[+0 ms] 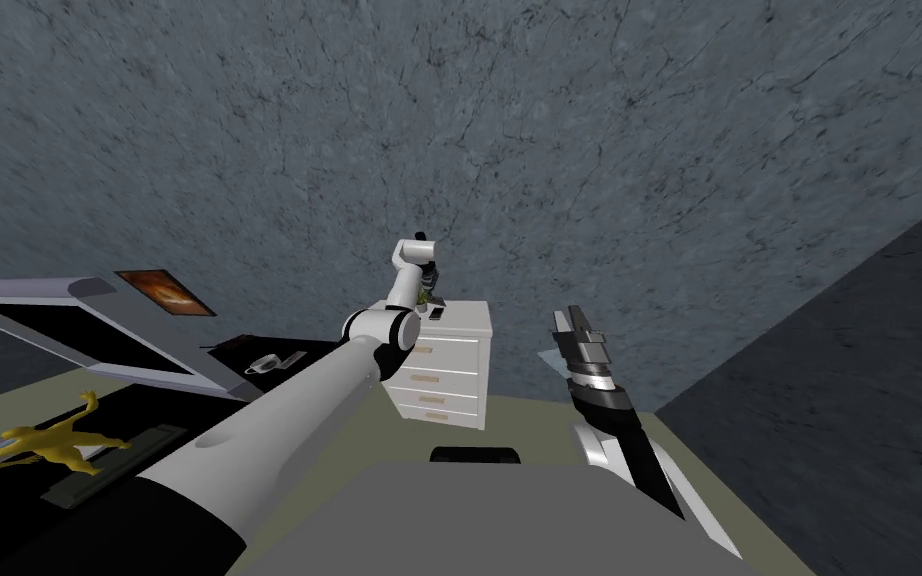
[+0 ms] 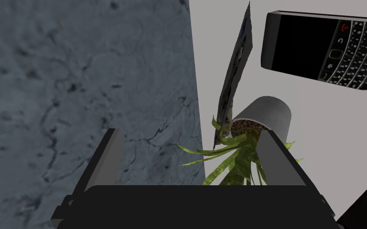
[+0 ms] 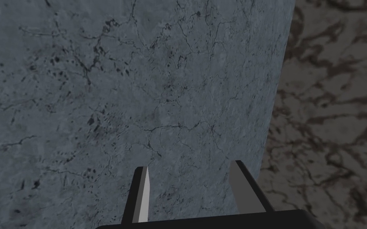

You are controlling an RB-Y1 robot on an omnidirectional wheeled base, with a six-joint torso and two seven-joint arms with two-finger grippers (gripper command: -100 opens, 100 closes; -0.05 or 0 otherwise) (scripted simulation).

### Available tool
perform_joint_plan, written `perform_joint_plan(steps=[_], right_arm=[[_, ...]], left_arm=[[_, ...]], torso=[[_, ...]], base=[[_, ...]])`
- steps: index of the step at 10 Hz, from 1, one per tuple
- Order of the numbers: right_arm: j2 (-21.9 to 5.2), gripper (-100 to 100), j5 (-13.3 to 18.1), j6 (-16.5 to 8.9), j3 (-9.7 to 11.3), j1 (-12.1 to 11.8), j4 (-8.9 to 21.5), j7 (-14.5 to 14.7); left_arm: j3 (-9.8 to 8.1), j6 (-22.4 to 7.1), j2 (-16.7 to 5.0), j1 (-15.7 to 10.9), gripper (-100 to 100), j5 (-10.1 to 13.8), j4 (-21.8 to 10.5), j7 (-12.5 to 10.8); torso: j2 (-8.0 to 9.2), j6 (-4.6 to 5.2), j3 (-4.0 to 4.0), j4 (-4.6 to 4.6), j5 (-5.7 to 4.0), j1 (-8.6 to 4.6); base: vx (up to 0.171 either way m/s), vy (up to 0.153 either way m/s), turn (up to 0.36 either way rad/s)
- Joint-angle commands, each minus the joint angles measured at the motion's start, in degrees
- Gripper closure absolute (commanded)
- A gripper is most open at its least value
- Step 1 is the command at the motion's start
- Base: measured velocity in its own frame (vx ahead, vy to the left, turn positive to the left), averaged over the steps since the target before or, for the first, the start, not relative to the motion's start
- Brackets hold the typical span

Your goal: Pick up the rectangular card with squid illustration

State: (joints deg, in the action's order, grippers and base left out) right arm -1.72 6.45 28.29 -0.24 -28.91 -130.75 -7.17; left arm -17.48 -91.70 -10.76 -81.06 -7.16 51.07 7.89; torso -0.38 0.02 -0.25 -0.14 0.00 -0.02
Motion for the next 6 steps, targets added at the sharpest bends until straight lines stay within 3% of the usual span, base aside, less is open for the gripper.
perform_joint_plan(steps=[1, 4, 6], right_arm=[[0.0, 0, 0.0, 0.0, 0.0, 0.0, 0.0, 0.0], [0.0, 0, 0.0, 0.0, 0.0, 0.0, 0.0, 0.0], [0.0, 0, 0.0, 0.0, 0.0, 0.0, 0.0, 0.0]], left_arm=[[-0.36, -2.4, 0.3, -0.6, -100, -0.6, -1.5, -0.6], [-1.02, -5.6, 0.7, -1.2, -100, -1.6, -5.1, -1.8], [-1.04, -5.3, 0.8, -1.3, -100, -1.7, -5.8, -2.0]], torso=[[0.0, 0.0, 0.0, 0.0, 0.0, 0.0], [-0.05, -0.01, -0.02, -0.01, 0.01, 0.02], [0.04, -0.01, 0.02, 0.0, 0.01, 0.04]], base=[[0.07, -0.027, 0.108], [0.084, -0.036, 0.136], [0.036, -0.025, 0.057]])
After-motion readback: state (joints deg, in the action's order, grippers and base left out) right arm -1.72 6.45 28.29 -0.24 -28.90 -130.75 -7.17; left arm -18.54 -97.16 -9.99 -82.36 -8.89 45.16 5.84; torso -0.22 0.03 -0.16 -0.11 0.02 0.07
